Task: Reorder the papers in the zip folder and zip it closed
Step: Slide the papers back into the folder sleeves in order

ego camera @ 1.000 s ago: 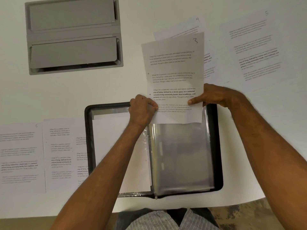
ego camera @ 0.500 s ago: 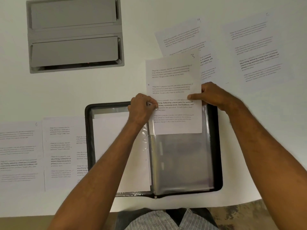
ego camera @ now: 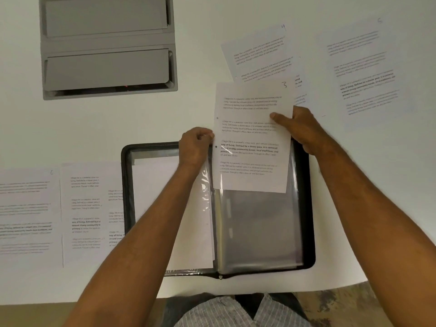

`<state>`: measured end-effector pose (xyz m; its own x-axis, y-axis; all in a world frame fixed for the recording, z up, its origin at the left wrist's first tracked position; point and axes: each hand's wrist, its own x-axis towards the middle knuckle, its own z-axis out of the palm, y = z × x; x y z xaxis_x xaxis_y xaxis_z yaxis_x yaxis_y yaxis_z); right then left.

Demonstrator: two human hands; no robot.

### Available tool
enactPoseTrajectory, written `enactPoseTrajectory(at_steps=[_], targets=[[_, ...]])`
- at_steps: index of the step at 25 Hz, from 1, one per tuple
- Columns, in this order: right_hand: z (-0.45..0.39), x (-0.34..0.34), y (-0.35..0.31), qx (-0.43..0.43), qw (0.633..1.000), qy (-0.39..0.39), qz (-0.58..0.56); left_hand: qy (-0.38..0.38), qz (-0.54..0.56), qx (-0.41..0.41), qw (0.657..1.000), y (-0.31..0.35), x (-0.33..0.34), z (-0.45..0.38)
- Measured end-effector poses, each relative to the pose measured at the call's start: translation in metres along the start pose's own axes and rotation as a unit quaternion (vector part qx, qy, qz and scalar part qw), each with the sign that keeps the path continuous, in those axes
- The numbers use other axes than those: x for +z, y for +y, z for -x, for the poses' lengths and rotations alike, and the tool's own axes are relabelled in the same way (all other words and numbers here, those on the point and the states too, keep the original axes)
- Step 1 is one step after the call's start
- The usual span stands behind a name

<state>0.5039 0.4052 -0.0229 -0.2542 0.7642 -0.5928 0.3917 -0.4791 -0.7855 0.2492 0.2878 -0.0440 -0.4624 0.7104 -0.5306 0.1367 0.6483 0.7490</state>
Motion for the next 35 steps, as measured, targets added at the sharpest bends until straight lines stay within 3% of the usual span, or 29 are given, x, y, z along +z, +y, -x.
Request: enactPoseTrajectory(at_steps=[2, 8, 13, 16, 20, 24, 28, 32, 35], targets=[[-0.003, 0.004, 0.001, -0.008, 0.999, 0.03, -0.008, -0.019, -0.046, -0.004, 0.999, 0.003, 0.0, -0.002], [-0.011, -0.006, -0.006, -0.018, 1.0, -0.015, 0.013, -0.018, -0.039, -0.036, 0.998, 0.007, 0.0, -0.01], [-0.015, -0.002, -0.003, -0.033, 0.999, 0.015, 0.014, -0.063, -0.085, -0.039, 0.994, 0.006, -0.002, -0.015], [-0.011, -0.004, 0.0, -0.017, 0.999, -0.015, 0.034, -0.047, -0.094, -0.03, 0.994, 0.004, -0.002, -0.016], [-0.009, -0.007, -0.005, 0.003, 0.998, -0.045, 0.052, -0.081, -0.146, -0.019, 0.986, 0.008, -0.005, -0.018], [-0.007, -0.003, -0.006, -0.012, 0.998, -0.019, 0.056, -0.084, -0.086, -0.021, 0.993, 0.005, -0.005, -0.019], [-0.004, -0.004, -0.005, 0.021, 0.994, -0.072, 0.085, -0.037, -0.021, -0.043, 0.998, 0.002, 0.0, -0.02], [-0.002, -0.007, -0.006, 0.043, 0.978, -0.122, 0.162, -0.032, -0.023, -0.053, 0.998, -0.001, 0.0, -0.025], [0.0, -0.002, 0.0, -0.031, 0.988, -0.047, 0.143, -0.057, -0.075, -0.045, 0.995, -0.004, -0.001, -0.028]])
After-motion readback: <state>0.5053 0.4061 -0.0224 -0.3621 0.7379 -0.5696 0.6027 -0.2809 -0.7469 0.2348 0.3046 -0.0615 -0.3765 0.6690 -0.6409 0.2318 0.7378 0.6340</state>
